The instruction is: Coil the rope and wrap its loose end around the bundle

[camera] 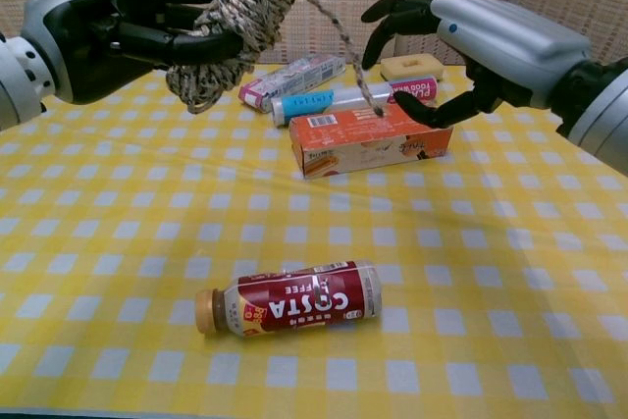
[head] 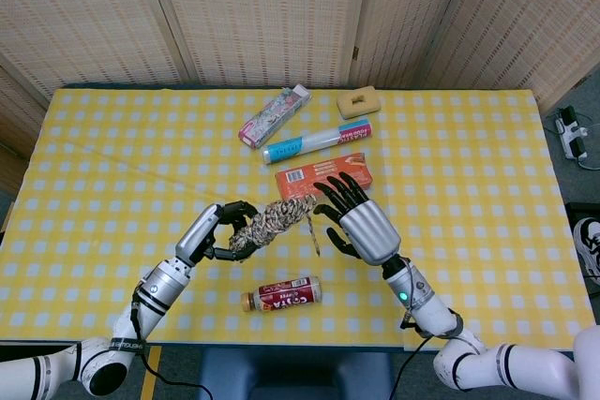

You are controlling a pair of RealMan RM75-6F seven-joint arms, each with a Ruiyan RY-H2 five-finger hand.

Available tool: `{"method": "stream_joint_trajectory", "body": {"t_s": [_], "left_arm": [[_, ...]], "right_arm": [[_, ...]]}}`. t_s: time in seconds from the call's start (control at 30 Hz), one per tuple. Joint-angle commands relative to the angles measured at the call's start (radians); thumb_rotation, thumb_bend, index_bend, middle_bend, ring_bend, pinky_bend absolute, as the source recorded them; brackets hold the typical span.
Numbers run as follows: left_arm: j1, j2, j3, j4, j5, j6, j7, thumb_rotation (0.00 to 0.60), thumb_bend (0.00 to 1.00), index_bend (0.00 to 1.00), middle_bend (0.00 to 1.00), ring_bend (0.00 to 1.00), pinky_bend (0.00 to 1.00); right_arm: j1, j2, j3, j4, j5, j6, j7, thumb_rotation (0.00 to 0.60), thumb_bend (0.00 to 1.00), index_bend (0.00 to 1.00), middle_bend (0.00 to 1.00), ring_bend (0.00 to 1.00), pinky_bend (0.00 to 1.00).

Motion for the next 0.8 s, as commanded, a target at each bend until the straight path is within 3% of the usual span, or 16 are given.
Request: {"method": "stream_joint_trajectory", "body": {"t_s": [0.03, 0.43, 0.63, 0.8], "left_arm": [[0.007, 0.011, -0.001, 0.012, 0.001, 0.003, -0.007, 0.600, 0.66, 0.77, 0.73, 0.67, 0.69], [0.019, 0.019, 0.004, 0.079, 0.013, 0.028, 0.040, 0.600, 0.66, 0.77, 0.73, 0.67, 0.68], [0.023, 0.018, 0.007, 0.104, 0.019, 0.036, 0.056, 0.600, 0.66, 0.77, 0.73, 0.67, 0.68], [0.027, 0.024, 0.011, 0.111, 0.027, 0.039, 0.052, 0.600, 0.66, 0.77, 0.73, 0.67, 0.68]], "right_arm": [[-0.040, 0.052, -0.015, -0.059, 0.016, 0.022, -0.028, 0.600, 0.48, 0.00, 0.00, 0.01, 0.00], [-0.267, 0.256, -0.140, -0.216, 0.041, 0.193, -0.148, 0.600, 0.46, 0.00, 0.00, 0.03, 0.00], [-0.384, 0.292, -0.204, -0.176, 0.031, 0.274, -0.110, 0.600, 0.46, 0.00, 0.00, 0.03, 0.00], [-0.462, 0.296, -0.226, -0.128, -0.001, 0.353, -0.039, 0.600, 0.46, 0.00, 0.00, 0.03, 0.00]]}}
